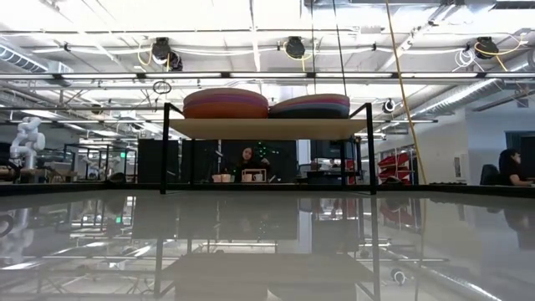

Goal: Place and stack plates onto a shelf
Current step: Return to Home Position

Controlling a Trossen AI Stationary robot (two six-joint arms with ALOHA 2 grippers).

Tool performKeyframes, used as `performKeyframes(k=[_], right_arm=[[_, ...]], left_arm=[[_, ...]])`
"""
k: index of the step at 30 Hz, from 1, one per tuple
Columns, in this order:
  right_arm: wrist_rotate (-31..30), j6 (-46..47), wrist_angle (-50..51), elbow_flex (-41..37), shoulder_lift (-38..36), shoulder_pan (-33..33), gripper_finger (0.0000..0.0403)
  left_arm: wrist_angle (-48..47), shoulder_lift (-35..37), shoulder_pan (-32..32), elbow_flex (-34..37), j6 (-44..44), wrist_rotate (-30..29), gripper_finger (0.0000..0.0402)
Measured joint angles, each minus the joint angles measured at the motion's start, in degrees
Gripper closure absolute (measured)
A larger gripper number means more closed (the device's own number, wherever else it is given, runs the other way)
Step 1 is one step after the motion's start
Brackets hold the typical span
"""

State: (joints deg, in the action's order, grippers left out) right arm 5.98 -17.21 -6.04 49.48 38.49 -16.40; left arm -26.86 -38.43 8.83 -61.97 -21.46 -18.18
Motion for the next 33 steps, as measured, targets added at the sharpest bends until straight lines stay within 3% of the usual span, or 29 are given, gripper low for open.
performKeyframes(k=[3,7,15,25,30,33], right_arm=[[-0.01,0.04,0.2,-3.98,-2.7,0.0,0.0264],[-0.95,0.41,-1.6,-11.21,-6.31,0.0,0.028],[-6.16,1.4,-5.52,-22.61,-16.91,0.0,0.0392],[-6.33,2.6,6.12,-23.3,-33.65,0.0,0.0402],[-6.08,3.7,3.09,-29.09,-37.0,0.0,0.0403],[-5.93,5.35,-1.78,-34.87,-37.41,0.0,0.0403]], left_arm=[[2.2,7.3,-0.93,6.33,2.25,0.19,0.0392],[5.99,14.43,-1.2,13.51,4.33,0.14,0.0396],[7.33,22.78,-1.21,22.52,6.24,0.18,0.0397],[2.54,35.92,-1.19,25.67,9.6,0.18,0.0398],[1.77,38.16,-1.21,31.13,13.1,2.05,0.0398],[7.41,37.37,-1.21,35.68,14.15,3.25,0.0398]])
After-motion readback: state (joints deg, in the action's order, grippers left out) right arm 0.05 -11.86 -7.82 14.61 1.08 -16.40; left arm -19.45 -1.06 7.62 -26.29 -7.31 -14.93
